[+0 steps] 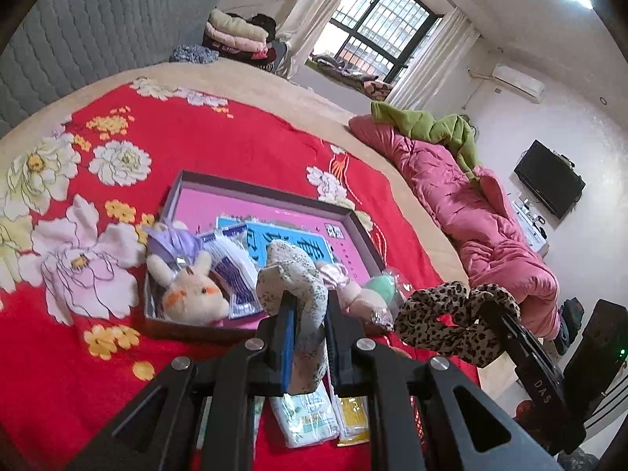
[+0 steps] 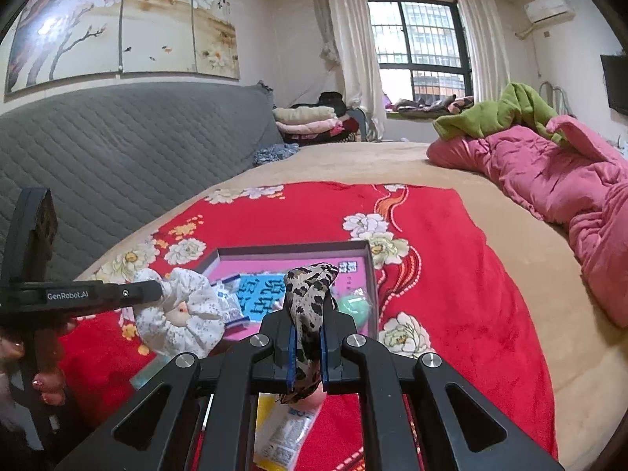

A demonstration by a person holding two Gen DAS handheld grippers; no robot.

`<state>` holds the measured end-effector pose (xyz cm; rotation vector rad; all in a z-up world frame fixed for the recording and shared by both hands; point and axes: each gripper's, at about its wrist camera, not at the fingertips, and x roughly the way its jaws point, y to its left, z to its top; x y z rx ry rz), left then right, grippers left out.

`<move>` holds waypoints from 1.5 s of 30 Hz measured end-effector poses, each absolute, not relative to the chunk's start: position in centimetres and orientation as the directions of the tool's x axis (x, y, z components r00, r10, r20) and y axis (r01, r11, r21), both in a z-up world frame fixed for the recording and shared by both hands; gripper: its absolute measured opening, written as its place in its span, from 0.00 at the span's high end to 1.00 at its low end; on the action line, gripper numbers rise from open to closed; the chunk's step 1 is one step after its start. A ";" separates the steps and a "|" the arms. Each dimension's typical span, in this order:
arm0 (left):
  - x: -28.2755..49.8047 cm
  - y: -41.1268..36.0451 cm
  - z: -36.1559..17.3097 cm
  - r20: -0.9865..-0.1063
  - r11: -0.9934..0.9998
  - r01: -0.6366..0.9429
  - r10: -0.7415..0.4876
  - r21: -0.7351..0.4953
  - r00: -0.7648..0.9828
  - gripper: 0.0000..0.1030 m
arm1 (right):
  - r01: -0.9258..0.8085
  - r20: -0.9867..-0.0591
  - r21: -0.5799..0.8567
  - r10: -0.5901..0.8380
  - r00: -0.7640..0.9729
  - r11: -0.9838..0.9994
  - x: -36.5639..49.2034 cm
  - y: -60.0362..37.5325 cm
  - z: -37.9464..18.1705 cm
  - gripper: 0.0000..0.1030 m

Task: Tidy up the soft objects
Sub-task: 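Lift the white scrunchie over the pink box while the right tool carries the leopard scrunchie there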

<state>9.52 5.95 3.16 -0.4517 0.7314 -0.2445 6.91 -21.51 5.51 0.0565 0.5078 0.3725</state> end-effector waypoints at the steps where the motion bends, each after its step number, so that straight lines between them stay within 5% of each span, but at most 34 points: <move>1: 9.5 6.0 3.3 -0.583 0.879 0.061 -0.364 -0.473 0.727 0.86 | -0.337 -0.463 0.139 0.362 0.809 0.931 6.9 -21.4 5.7 0.92; 28: 12.3 6.9 7.2 -0.493 0.906 0.108 -0.320 -0.410 0.809 0.86 | -0.352 -0.448 0.081 0.349 0.823 0.933 9.9 -17.5 7.5 0.92; 45: 14.7 9.2 3.4 -0.504 0.870 0.098 -0.368 -0.483 0.781 0.86 | -0.402 -0.494 0.052 0.374 0.785 0.914 11.6 -12.8 6.4 0.92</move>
